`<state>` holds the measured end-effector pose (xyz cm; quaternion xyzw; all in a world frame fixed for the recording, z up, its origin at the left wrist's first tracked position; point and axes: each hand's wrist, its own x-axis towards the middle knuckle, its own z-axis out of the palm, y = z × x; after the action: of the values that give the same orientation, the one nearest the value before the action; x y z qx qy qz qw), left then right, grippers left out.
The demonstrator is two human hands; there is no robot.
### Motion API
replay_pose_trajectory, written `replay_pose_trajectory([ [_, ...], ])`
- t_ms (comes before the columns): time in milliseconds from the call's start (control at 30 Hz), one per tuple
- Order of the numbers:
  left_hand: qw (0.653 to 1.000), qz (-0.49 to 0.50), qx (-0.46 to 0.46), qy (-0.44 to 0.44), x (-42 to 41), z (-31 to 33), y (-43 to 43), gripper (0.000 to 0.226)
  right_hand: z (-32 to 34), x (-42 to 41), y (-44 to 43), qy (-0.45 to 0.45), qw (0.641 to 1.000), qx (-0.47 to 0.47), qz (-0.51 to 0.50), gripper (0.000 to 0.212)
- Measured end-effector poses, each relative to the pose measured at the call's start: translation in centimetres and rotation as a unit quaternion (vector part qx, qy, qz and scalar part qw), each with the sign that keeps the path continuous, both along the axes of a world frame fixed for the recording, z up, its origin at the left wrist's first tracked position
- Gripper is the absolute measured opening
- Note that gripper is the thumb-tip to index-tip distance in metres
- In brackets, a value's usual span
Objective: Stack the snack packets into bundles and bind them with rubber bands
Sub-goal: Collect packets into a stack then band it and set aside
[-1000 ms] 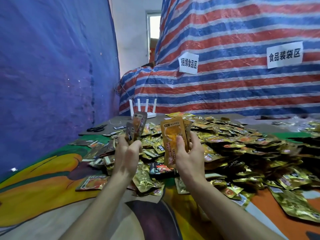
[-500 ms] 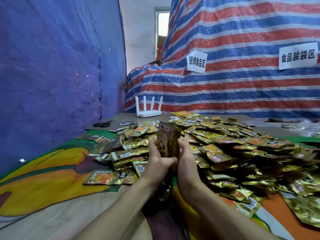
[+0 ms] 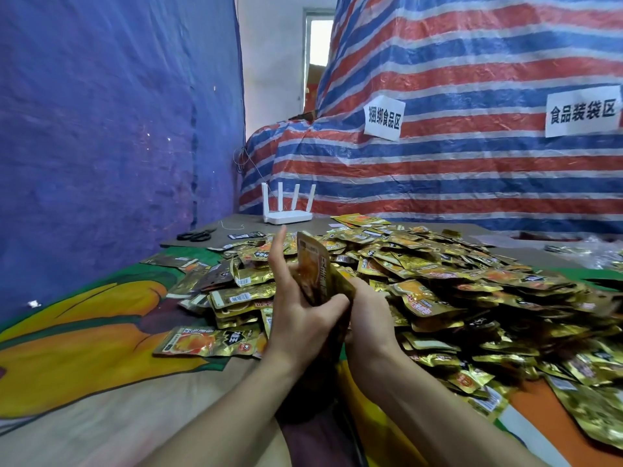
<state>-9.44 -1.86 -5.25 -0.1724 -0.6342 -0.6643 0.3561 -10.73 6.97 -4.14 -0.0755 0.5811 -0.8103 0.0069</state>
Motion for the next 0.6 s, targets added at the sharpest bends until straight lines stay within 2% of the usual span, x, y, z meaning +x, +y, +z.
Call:
replay_pose_trajectory([
  [100, 0.998, -0.028, -0.054, 0.014, 0.3, 0.2, -0.1, 0.100, 0.3, 0.2, 0.3, 0.016, 1.000, 0.013, -0.018, 0.035],
  [233, 0.994, -0.082, -0.070, -0.013, 0.2, 0.0, -0.5, 0.092, 1.0, 0.7, 1.0, -0.016, 0.999, 0.047, 0.011, 0.044],
  [400, 0.995, -0.065, -0.072, -0.027, -0.6, -0.9, -0.7, 0.084, 1.3, 0.6, 1.5, -0.061, 0.996, 0.071, -0.003, 0.043],
  [500, 0.996, -0.027, -0.081, -0.031, -0.6, -1.2, -0.2, 0.097, 1.5, 0.4, 1.7, -0.066, 0.994, 0.085, -0.031, 0.043],
  [600, 0.991, 0.013, -0.127, -0.045, -0.6, -1.2, -0.2, 0.111, 2.1, 1.0, 1.8, -0.048, 0.993, 0.100, -0.025, 0.045],
])
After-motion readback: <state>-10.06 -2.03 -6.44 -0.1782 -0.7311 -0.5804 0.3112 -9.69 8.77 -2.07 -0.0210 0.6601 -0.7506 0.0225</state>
